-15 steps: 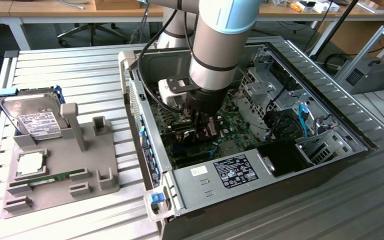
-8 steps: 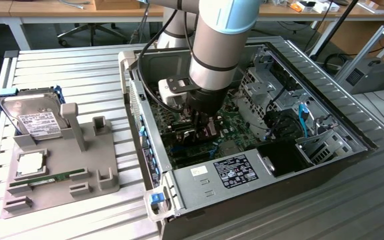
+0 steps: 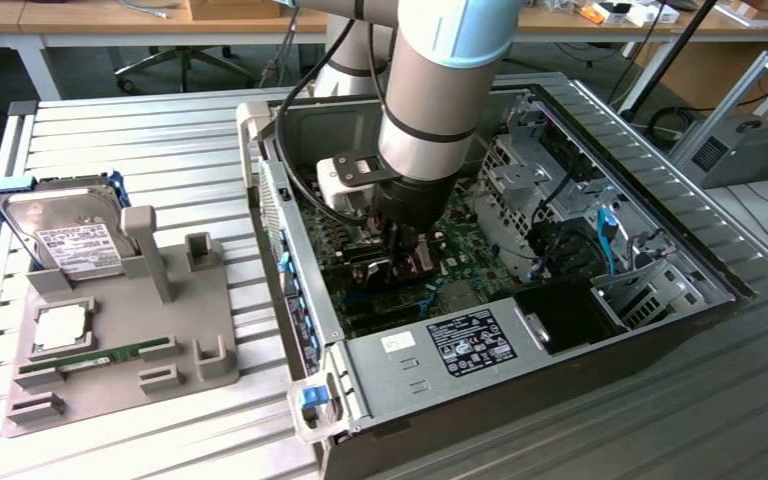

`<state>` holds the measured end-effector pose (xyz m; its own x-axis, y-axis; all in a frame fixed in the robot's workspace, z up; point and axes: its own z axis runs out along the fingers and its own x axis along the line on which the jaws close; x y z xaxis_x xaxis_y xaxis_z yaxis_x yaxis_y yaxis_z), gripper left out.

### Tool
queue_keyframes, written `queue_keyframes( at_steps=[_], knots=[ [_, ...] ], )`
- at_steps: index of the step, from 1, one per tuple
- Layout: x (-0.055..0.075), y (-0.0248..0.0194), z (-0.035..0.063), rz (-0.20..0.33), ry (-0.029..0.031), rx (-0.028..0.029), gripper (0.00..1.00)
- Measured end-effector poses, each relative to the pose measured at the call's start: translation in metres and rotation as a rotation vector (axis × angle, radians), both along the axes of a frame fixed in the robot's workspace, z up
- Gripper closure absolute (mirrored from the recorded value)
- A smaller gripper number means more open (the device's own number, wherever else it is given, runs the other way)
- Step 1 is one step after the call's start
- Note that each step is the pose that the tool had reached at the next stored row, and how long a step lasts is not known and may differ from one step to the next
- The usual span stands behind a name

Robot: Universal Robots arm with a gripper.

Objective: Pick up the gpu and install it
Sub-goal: 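Insert the gpu into the slot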

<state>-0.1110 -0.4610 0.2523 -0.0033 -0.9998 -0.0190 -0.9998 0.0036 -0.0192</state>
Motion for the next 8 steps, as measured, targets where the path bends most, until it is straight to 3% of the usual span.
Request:
queue_keyframes(
  at_steps=[8],
  knots=[
    [-0.0002,0.0005,0.0,-0.006,0.0,0.0005,0.73]
  ],
)
